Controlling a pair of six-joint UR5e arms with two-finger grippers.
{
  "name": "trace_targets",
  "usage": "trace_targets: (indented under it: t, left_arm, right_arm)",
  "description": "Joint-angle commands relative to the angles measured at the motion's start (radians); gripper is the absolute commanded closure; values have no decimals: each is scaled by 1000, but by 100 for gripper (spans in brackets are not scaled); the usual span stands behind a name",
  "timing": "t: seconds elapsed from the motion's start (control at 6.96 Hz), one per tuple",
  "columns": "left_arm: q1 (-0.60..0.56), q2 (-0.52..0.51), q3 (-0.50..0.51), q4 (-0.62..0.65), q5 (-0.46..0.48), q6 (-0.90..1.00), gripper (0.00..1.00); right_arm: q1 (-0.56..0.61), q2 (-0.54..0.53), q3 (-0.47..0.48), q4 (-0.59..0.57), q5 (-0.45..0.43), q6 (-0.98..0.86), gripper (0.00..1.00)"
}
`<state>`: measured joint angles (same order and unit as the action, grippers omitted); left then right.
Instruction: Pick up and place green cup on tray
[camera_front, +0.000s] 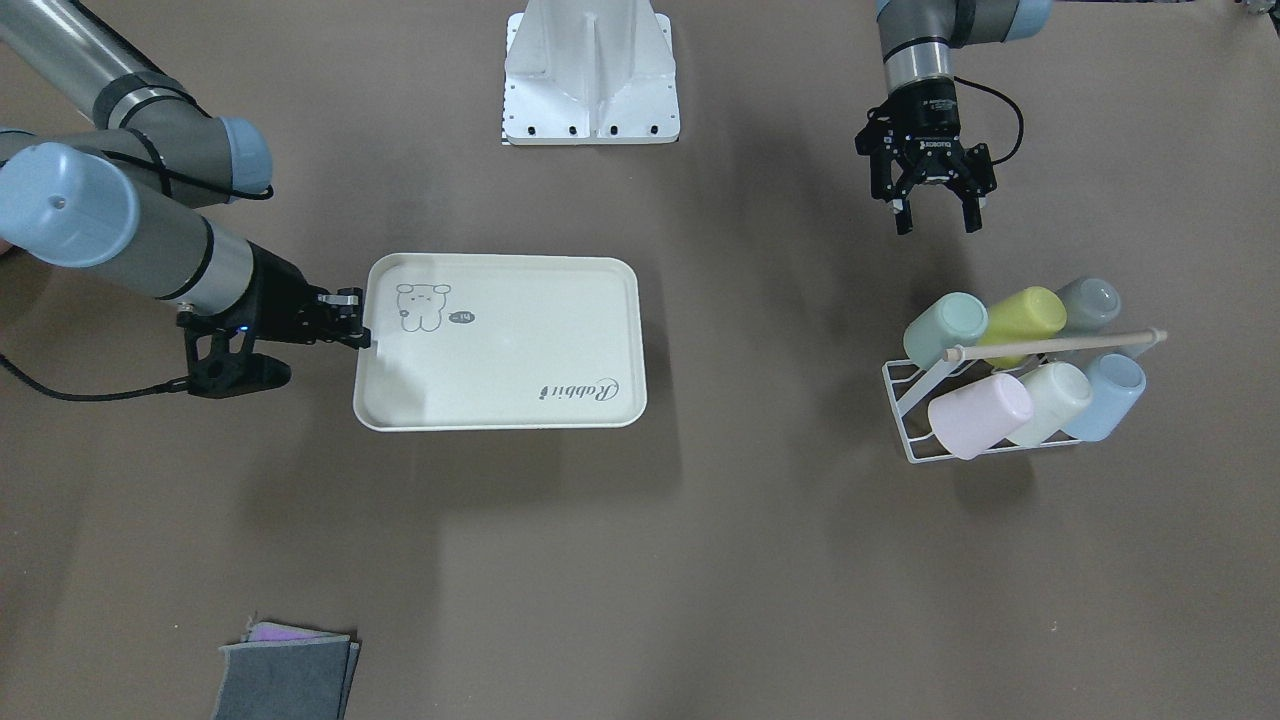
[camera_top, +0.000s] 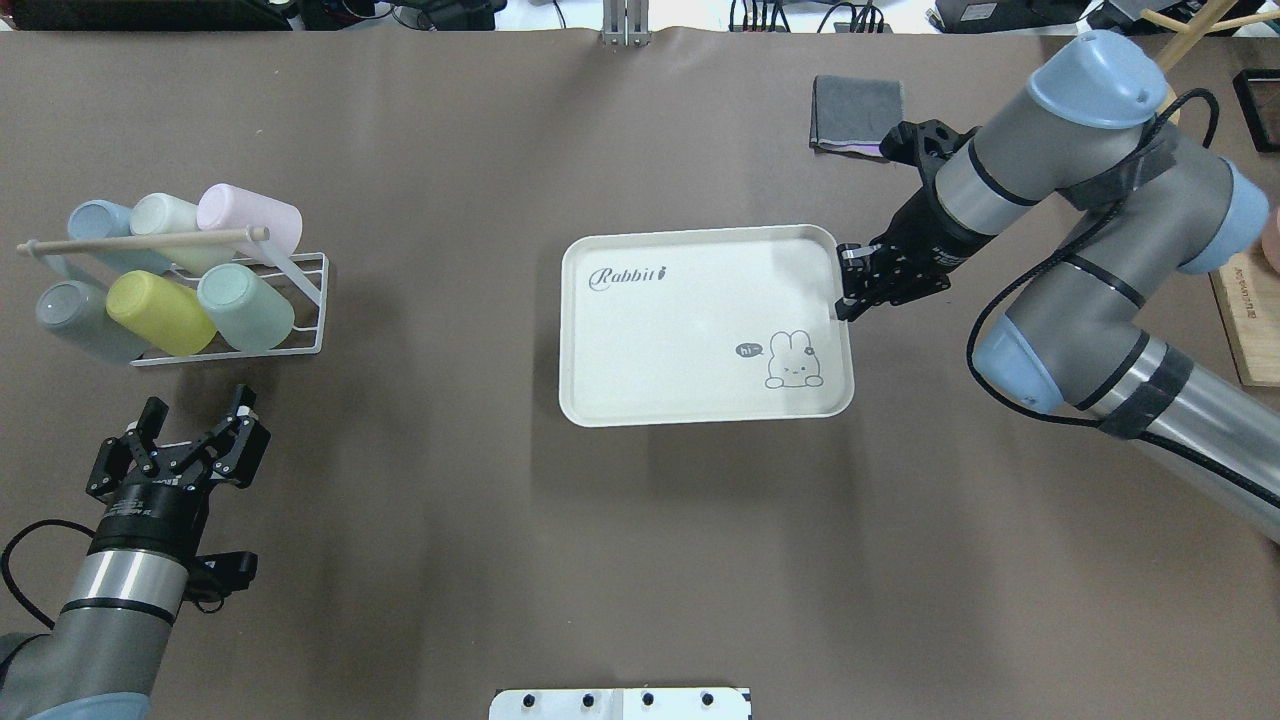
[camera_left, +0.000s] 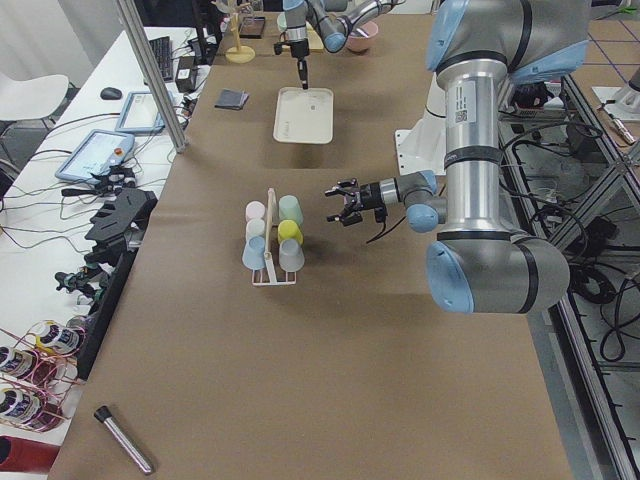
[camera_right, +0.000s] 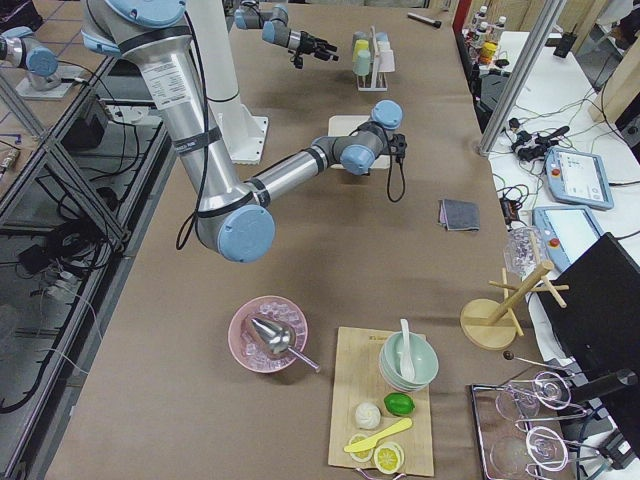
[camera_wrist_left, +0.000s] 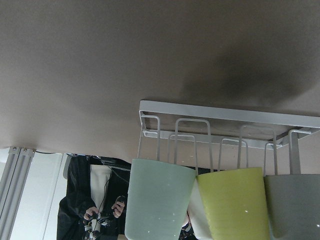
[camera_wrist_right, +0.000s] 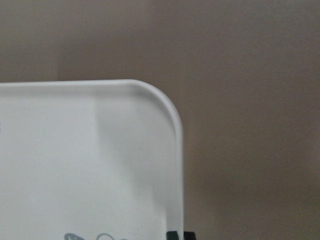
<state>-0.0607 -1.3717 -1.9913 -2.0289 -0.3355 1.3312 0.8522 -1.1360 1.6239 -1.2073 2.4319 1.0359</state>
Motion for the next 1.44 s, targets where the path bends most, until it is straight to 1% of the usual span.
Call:
trace_targets:
  t: [0.0,0.29,0.72,0.86,1.15,1.29]
  left_arm:
    - [-53,-72,46,36,-28,3,3]
    - [-86,-108,46,91,-80,6,3]
    - [-128,-122,77,96,-86,42,3]
    - [-136,-125,97,93,-85,43,3]
    - [-136,-165,150,87,-85,42,3]
    - [-136,-191,152,85,-85,42,3]
  right_arm:
    - [-66,70,-15,0,-37,67,100]
    - [-99,151,-93,0,-77,72,100]
    - [-162,166,-122,43,-138,112,100]
    - [-170,163,-157,86,-145,112,100]
    - [-168,157,-176,100,-149,113,100]
    - [-167,156,-176,100,-149,113,96]
